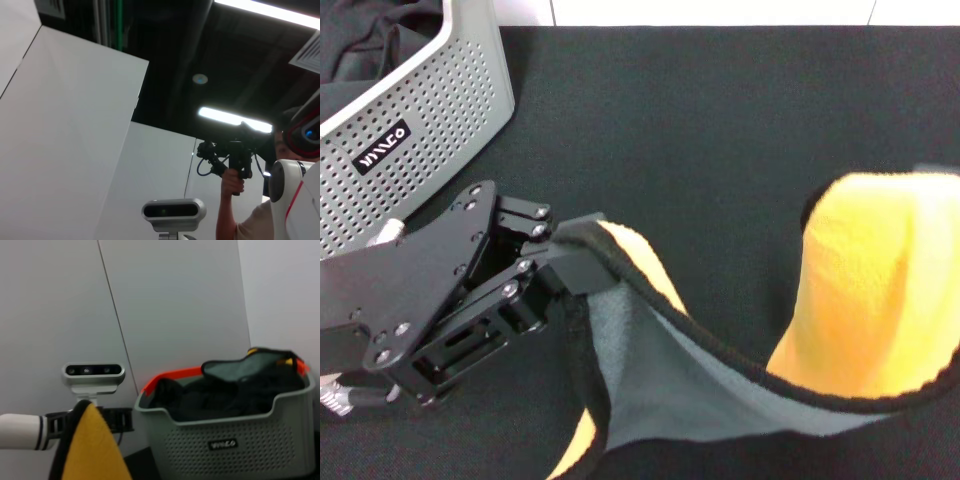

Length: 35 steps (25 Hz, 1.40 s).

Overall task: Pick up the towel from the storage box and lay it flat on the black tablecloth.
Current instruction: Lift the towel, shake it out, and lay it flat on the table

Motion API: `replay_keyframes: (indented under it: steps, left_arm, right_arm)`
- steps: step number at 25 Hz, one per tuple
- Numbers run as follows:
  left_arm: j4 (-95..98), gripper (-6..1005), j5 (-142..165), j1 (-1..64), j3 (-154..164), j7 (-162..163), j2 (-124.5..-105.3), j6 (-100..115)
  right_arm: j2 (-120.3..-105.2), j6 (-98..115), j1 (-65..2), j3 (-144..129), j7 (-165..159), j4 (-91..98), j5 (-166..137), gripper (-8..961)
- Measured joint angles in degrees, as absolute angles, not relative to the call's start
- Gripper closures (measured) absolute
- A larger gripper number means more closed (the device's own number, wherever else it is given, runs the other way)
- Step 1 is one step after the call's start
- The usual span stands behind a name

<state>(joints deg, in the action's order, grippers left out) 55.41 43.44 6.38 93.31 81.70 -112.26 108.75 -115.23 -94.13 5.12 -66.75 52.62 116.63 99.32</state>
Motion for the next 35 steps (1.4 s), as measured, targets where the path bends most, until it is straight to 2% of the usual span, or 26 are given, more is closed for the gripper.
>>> replay_keyframes:
  steps: [6, 13, 18, 25, 29, 32, 35]
  left_arm:
    - [55.8, 988, 45.5, 5.0, 92.2, 86.9, -112.28, 109.9]
    - [59.9, 988, 46.6, 1.8, 92.0, 93.5, -111.54, 111.6]
    - [59.9, 988, 47.8, 4.6, 91.3, 102.7, -111.81, 114.6]
    - [48.4, 988, 49.6, 8.9, 87.9, 104.7, -112.34, 114.7]
    - [32.5, 988, 54.3, 15.9, 81.3, 101.9, -113.38, 114.2]
    - [23.5, 988, 58.0, 21.7, 78.1, 98.5, -113.82, 112.6]
    - [20.9, 988, 59.6, 24.9, 78.0, 95.9, -114.31, 108.1]
  right_arm:
    - [-116.2, -99.8, 9.7, -62.4, 49.0, 116.4, 100.5, 942]
    - [-116.11, -101.2, 14.1, -61.3, 46.8, 116.3, 104.2, 942]
    - [-115.73, -101.8, 14.2, -64.4, 43.6, 116.0, 104.2, 942]
    - [-115.49, -102.0, 14.3, -65.3, 43.8, 112.2, 104.1, 942]
    - [-115.08, -101.9, 10.8, -65.0, 46.0, 100.9, 103.6, 942]
    - [-114.77, -101.5, 5.9, -64.4, 48.2, 90.2, 101.4, 942]
    - [-114.73, -101.2, -0.1, -63.2, 52.4, 79.6, 97.8, 942]
